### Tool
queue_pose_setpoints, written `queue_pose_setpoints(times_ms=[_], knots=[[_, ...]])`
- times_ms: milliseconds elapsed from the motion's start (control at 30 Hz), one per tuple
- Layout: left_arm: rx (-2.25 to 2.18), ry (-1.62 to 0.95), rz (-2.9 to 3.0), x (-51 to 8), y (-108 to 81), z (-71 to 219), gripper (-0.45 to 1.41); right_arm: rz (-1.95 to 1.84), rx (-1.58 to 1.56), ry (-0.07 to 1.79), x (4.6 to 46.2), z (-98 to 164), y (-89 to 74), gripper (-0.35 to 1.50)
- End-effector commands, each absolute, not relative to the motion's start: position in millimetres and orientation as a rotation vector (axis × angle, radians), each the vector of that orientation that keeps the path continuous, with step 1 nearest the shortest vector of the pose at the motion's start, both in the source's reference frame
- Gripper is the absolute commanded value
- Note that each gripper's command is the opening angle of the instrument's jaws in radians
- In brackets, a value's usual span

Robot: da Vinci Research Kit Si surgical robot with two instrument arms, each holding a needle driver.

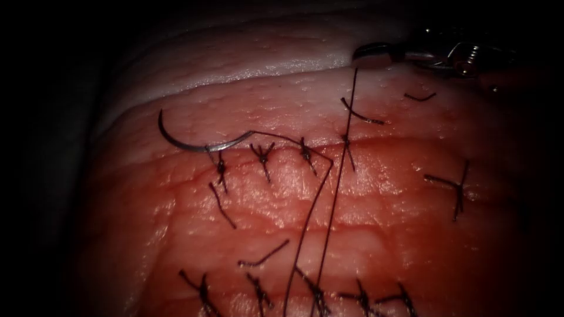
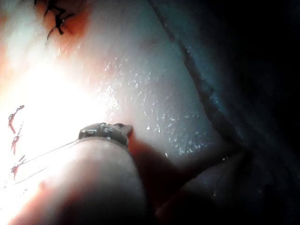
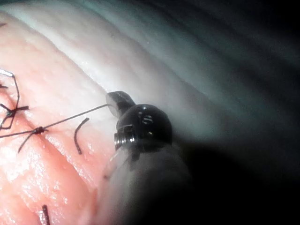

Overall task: Wound Closure
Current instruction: Loop suture around right hand one time, counter-clockwise

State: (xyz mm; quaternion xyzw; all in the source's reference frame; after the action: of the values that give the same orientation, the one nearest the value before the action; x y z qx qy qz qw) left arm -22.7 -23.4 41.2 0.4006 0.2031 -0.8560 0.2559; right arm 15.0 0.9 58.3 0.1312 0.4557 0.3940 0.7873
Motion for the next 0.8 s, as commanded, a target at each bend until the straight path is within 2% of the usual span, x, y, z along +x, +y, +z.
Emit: queue_pose_setpoints(times_ms=[33,267,300,333,367,400,533,800], knots=[[1.086,0.555,-2.318,-23.2,-23.8,42,-0.45,0.848,0.284,0.986,15.8,59,1.2,-0.35],[1.104,0.545,-2.316,-23.1,-22.7,40,-0.45,0.823,0.322,1.080,15.9,58,-0.2,-0.35],[1.117,0.526,-2.327,-23.0,-22.1,39,-0.45,0.828,0.317,1.129,15.9,58,-0.5,-0.01],[1.130,0.514,-2.333,-23.0,-21.5,39,-0.45,0.830,0.316,1.164,15.9,58,-0.7,0.51],[1.142,0.501,-2.343,-23.0,-20.8,39,-0.45,0.822,0.318,1.185,15.9,58,-0.9,0.93],[1.161,0.479,-2.359,-23.0,-19.7,38,-0.45,0.799,0.307,1.205,15.8,57,-1.1,1.15],[1.282,0.311,-2.439,-23.5,-13.5,37,-0.45,0.796,0.305,1.270,14.8,56,-2.5,1.33],[1.519,0.024,-2.530,-23.1,-0.7,36,-0.45,0.797,0.253,1.356,11.8,52,-4.6,1.35]])
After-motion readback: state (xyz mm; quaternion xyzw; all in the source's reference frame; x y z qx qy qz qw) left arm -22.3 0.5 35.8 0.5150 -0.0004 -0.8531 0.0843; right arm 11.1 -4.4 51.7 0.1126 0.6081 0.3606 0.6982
